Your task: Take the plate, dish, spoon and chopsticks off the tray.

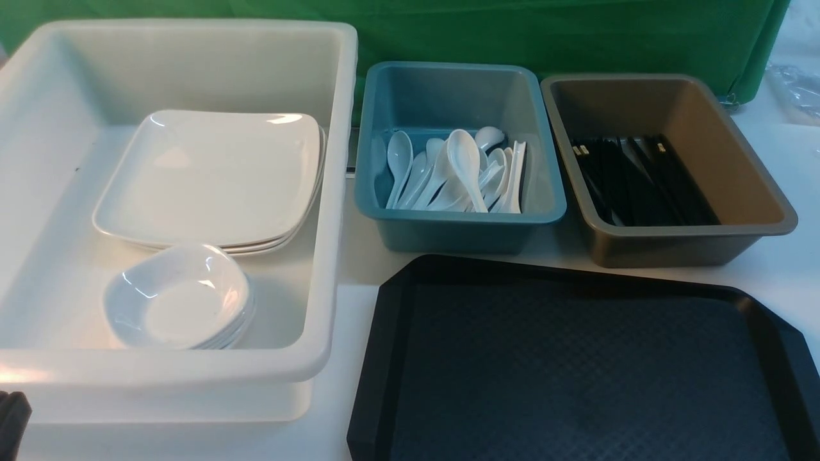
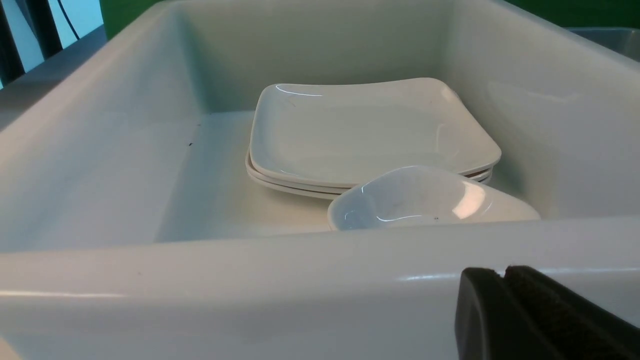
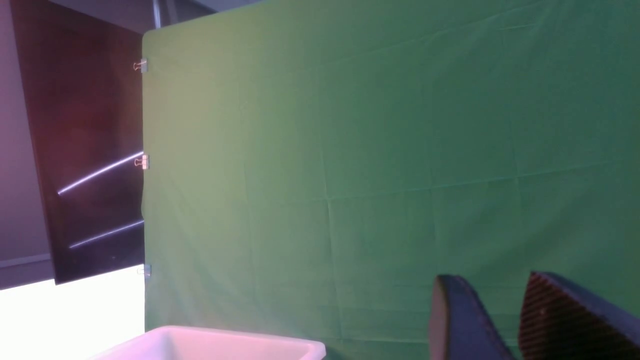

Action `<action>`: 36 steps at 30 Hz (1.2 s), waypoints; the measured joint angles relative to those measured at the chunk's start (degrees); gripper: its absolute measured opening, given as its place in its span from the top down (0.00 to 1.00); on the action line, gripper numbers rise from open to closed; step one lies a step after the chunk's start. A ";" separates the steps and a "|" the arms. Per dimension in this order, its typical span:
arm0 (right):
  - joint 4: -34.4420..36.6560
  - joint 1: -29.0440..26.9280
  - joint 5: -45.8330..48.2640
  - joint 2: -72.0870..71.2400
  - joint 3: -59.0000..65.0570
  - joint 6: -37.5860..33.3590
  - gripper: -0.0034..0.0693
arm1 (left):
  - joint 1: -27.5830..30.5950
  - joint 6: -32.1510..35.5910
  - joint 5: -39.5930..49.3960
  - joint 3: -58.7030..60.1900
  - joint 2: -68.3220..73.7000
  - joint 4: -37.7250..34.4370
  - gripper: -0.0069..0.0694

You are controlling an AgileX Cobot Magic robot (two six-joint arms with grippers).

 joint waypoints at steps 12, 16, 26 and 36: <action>0.00 0.00 0.23 0.00 0.00 -0.85 0.63 | 0.00 0.00 0.00 0.00 0.00 0.00 0.89; 0.00 0.00 6.02 0.00 0.11 -2.14 0.63 | 0.00 0.05 0.00 0.00 0.00 0.00 0.89; 0.05 -11.34 10.84 0.17 15.81 -8.39 0.63 | 0.00 0.05 0.00 0.00 0.00 0.00 0.89; 1.25 -24.59 9.01 0.23 32.77 -8.39 0.63 | 0.00 0.05 0.05 0.00 0.00 0.00 0.89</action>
